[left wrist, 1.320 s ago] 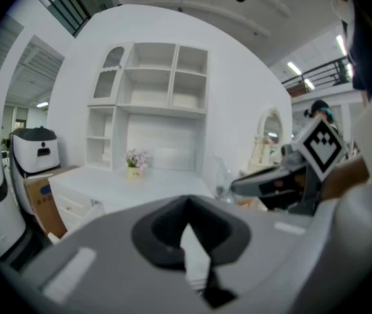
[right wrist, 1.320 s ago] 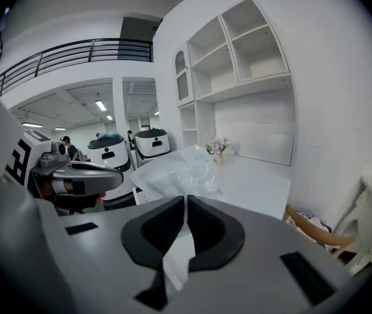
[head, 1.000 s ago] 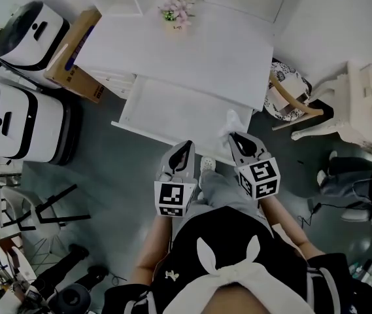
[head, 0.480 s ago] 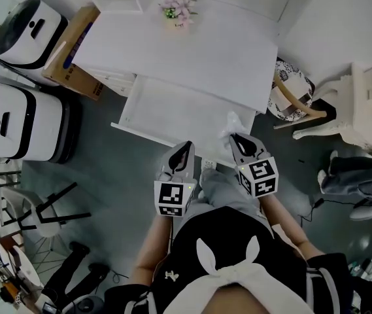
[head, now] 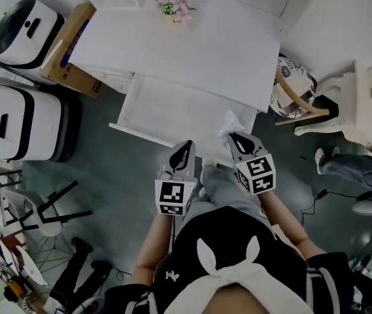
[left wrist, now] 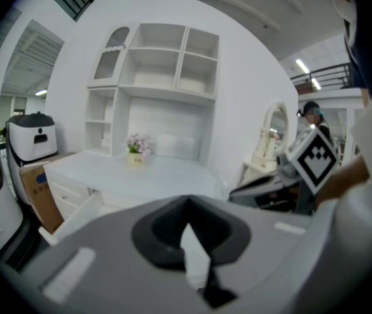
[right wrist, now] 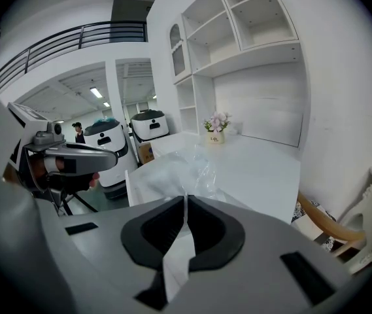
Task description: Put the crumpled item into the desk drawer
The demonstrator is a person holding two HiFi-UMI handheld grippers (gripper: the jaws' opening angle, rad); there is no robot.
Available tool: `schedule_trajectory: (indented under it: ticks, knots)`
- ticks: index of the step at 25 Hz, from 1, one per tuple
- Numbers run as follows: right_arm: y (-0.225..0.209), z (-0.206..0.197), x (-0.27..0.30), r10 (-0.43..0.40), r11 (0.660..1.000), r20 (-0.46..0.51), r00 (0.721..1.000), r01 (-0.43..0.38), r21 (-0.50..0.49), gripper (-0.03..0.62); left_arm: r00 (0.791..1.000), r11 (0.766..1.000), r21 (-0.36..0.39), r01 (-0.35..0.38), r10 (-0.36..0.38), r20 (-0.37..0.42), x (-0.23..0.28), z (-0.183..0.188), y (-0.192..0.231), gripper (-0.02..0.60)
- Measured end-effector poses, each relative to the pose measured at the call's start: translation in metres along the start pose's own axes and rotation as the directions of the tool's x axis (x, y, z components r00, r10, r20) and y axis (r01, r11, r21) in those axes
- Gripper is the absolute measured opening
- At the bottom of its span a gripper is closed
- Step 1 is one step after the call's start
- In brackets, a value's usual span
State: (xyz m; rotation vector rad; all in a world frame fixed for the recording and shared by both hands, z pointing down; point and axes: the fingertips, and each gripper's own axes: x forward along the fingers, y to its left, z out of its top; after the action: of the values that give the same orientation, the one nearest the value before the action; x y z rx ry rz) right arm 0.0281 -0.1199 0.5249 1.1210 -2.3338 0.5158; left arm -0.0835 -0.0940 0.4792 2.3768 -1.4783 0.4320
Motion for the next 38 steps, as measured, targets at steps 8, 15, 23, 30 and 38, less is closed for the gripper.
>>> schedule_trajectory:
  ticks: [8, 15, 23, 30, 38]
  knots:
    - [-0.003, -0.01, 0.014, 0.014, 1.0, -0.034, 0.999, -0.015, -0.003, 0.009, 1.0, 1.0, 0.006, 0.002, -0.002, -0.021, 0.008, -0.003, 0.003, 0.005]
    - [-0.009, -0.017, 0.027, 0.018, 1.0, -0.064, 0.998, -0.018, -0.011, 0.009, 0.999, 1.0, -0.005, 0.004, -0.004, -0.035, 0.014, -0.006, 0.007, 0.005]
    - [-0.013, -0.03, 0.04, 0.039, 0.999, -0.105, 0.994, -0.04, -0.013, 0.009, 0.999, 1.0, -0.014, -0.003, 0.002, -0.052, 0.02, -0.011, 0.011, 0.005]
    - [-0.015, -0.047, 0.054, 0.057, 0.998, -0.159, 0.986, -0.061, -0.02, 0.009, 0.999, 1.0, -0.014, -0.006, 0.005, -0.053, 0.024, -0.013, 0.016, 0.005]
    - [-0.017, -0.062, 0.067, 0.076, 0.995, -0.216, 0.973, -0.089, -0.051, 0.009, 0.998, 1.0, -0.02, -0.01, 0.009, -0.067, 0.023, -0.02, 0.015, 0.005]
